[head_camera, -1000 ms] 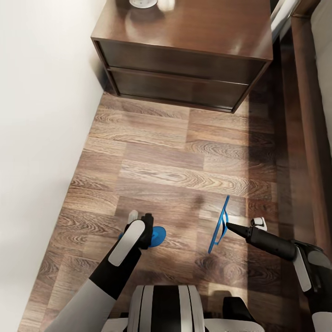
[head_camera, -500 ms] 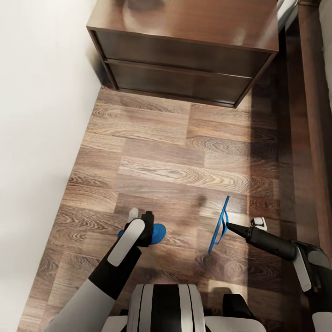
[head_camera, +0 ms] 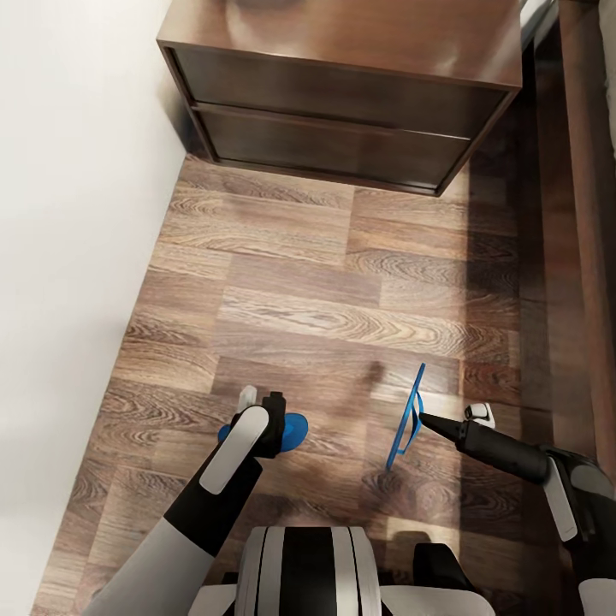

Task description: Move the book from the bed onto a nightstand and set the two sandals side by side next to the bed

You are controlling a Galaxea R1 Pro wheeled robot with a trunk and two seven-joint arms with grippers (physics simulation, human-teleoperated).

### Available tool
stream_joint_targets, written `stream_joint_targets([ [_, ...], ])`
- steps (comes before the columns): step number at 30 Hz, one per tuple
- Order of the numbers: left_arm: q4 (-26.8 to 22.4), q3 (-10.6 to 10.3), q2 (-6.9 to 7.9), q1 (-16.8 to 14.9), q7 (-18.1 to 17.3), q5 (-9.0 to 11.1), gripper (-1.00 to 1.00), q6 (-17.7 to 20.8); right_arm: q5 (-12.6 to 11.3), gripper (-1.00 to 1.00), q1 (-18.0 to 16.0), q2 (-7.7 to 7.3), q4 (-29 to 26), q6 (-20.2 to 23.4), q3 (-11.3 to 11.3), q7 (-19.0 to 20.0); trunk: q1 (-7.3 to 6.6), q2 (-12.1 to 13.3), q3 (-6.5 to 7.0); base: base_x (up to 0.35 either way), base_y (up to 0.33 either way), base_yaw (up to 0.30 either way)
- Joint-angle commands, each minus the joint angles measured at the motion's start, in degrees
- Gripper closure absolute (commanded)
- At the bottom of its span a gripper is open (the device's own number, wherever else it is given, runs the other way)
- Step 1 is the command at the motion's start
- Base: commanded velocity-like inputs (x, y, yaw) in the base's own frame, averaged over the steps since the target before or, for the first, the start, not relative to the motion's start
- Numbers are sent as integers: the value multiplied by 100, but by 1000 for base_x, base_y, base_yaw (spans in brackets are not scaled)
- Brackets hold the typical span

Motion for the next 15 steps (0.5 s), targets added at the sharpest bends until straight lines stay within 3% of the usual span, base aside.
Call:
stream_joint_targets([
  [1,-3,-2,0,-2,11,18,-100,-23,-16,100,-1,-1,1,39,-1,5,-1,-1,-3,0,0,0],
  [15,-3,-2,0,-2,9,9,-100,-23,-16,100,-1,-1,1,39,-5,8,-1,-1,-3,0,0,0],
])
